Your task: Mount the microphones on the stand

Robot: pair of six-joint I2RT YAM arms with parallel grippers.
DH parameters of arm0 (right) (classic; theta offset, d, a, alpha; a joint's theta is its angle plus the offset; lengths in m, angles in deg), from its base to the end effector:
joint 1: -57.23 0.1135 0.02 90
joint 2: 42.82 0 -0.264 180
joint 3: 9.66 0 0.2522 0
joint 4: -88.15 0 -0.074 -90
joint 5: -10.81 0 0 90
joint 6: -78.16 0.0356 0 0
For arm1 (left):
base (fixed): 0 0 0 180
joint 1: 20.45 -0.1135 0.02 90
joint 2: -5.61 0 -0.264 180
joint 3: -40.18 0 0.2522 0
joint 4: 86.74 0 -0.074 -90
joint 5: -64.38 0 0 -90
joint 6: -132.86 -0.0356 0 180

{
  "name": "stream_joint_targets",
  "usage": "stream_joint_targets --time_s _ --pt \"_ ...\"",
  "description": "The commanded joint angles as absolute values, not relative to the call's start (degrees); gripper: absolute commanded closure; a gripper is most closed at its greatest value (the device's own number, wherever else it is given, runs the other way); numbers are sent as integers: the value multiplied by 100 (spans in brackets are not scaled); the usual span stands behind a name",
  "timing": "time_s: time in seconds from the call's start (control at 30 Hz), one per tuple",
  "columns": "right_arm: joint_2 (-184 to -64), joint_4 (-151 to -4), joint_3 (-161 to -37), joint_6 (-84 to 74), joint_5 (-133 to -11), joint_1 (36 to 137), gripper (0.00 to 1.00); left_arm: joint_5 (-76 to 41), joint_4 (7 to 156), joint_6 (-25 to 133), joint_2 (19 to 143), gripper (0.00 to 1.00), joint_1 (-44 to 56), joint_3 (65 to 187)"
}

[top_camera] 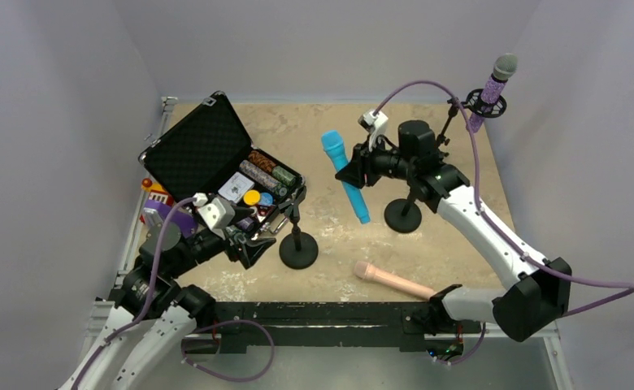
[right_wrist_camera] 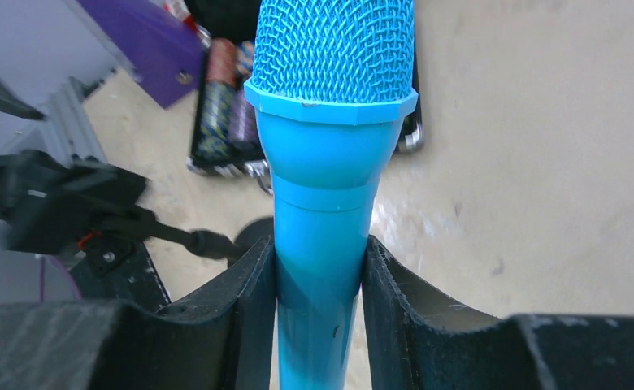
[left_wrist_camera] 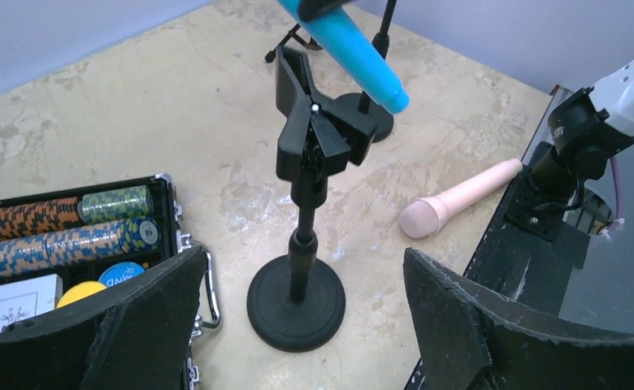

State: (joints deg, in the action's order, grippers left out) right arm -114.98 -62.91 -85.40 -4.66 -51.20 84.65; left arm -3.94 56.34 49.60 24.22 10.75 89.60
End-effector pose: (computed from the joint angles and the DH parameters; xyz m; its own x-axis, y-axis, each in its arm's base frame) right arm 0.2463 0.1466 0.3354 -0.4751 -0.1221 -0.8714 -0.7294 0.6086 0.3124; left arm 0.0726 -0.0594 0.3155 -0.1838 -0.0162 -0.9828 0.7794 0.6069 -0.1557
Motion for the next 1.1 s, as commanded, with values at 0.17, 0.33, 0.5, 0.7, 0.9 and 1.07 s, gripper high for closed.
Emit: stream_joint_targets --time_s 0.17,0.33,0.5,0.7,0.9,1.07 --pt "-11922 -6236 -10701 -2353 -2082 8479 100 -130 6390 5170 3201 3 1091 9578" --pt "-12262 -7238 -10749 -2243 -845 8481 100 -170 6317 5081 3744 2 1101 10147" --pt "-12505 -8022 -10698 -2174 -379 8482 100 -563 5856 4857 4416 2 1329 10879" --pt "-12690 -9697 -10401 -869 -73 8361 100 -1381 5701 4467 4696 2 1911 10925" --pt "-12868 -11529 -9976 624 -187 8351 100 -2101 6190 4313 4775 2 2472 10655" --pt "-12946 -11597 -9895 756 -457 8350 100 -2806 6354 4312 4980 2 2937 10583"
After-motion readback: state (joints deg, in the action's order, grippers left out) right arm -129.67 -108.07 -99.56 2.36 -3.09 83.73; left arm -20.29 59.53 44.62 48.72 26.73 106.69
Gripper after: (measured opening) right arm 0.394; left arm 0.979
